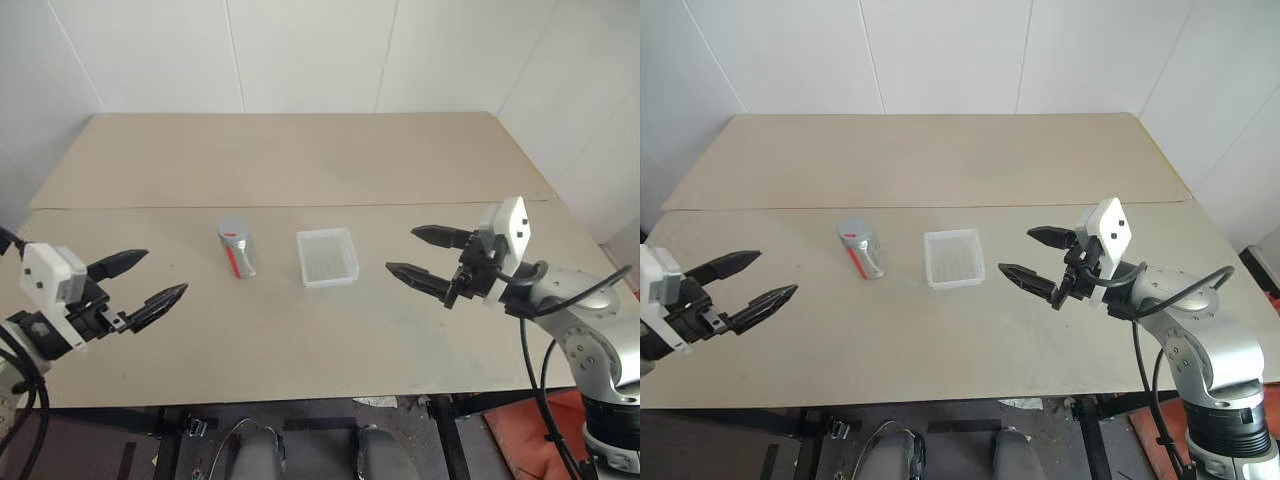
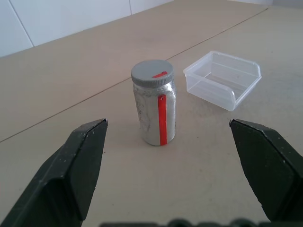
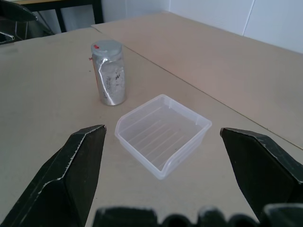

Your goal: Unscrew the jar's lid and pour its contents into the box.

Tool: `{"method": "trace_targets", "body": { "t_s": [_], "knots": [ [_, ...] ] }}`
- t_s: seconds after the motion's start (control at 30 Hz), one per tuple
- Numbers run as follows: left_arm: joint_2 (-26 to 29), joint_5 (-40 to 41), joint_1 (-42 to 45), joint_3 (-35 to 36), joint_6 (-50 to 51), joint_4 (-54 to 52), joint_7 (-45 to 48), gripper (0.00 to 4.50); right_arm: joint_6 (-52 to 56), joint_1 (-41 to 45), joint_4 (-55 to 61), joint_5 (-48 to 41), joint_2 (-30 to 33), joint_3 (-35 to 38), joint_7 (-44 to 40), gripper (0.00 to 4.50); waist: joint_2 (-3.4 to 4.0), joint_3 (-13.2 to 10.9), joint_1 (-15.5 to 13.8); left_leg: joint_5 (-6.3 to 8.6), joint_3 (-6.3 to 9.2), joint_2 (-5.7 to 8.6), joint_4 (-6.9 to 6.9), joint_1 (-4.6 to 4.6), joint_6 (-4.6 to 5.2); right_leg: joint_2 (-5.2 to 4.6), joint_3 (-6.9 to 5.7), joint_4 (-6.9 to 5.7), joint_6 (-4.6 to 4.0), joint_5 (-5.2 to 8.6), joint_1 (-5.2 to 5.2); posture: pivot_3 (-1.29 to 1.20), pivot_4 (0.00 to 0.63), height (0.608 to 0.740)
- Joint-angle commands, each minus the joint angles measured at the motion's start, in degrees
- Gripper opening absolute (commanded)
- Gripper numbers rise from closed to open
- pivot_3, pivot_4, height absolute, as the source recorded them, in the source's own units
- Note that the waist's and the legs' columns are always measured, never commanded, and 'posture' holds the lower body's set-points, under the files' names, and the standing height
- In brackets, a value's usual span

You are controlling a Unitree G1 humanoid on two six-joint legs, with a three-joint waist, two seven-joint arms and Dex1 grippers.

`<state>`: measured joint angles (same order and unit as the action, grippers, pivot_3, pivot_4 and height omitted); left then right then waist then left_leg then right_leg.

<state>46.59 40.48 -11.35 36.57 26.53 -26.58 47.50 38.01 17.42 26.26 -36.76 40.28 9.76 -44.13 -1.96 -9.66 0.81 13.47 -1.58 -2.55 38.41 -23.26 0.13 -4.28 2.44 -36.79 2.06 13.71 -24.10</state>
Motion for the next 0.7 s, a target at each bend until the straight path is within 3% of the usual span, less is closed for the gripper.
{"method": "trace_targets", "body": {
  "t_s": [0.03, 0.37, 0.7],
  "knots": [
    [0.6, 0.75, 0.2, 1.81, 0.34, -1.67, -0.22, 4.48, -1.29, -0.1, 0.11, -0.03, 1.32, 0.81, -1.39, 4.5, 0.0, 0.0, -0.08, 0.0, 0.0, 0.0, 0.0, 0.0, 0.0, 0.0, 0.0, 0.0, 0.0, 0.0, 0.0, 0.0, 0.15, 0.74],
    [-1.34, -0.56, 2.16, -4.1, 0.75, -2.83, -2.24, 4.48, -2.1, 0.98, -0.93, 1.21, 5.06, 1.06, -5.14, 4.5, 0.0, 0.0, -0.04, 0.0, -0.01, 0.01, 0.0, -0.01, 0.0, -0.01, 0.0, 0.01, 0.0, 0.0, 0.0, 0.0, 0.15, 0.74],
    [-15.19, -17.22, 10.7, -22.38, 0.13, -3.25, -23.3, 4.48, -5.03, 4.32, -2.29, 1.5, 9.43, -0.76, -13.55, 4.5, -0.02, 0.0, -0.15, 0.0, 0.04, 0.04, 0.04, -0.01, 0.0, -0.01, 0.0, 0.01, 0.01, -0.02, 0.08, 0.0, 0.15, 0.74]
  ]
}}
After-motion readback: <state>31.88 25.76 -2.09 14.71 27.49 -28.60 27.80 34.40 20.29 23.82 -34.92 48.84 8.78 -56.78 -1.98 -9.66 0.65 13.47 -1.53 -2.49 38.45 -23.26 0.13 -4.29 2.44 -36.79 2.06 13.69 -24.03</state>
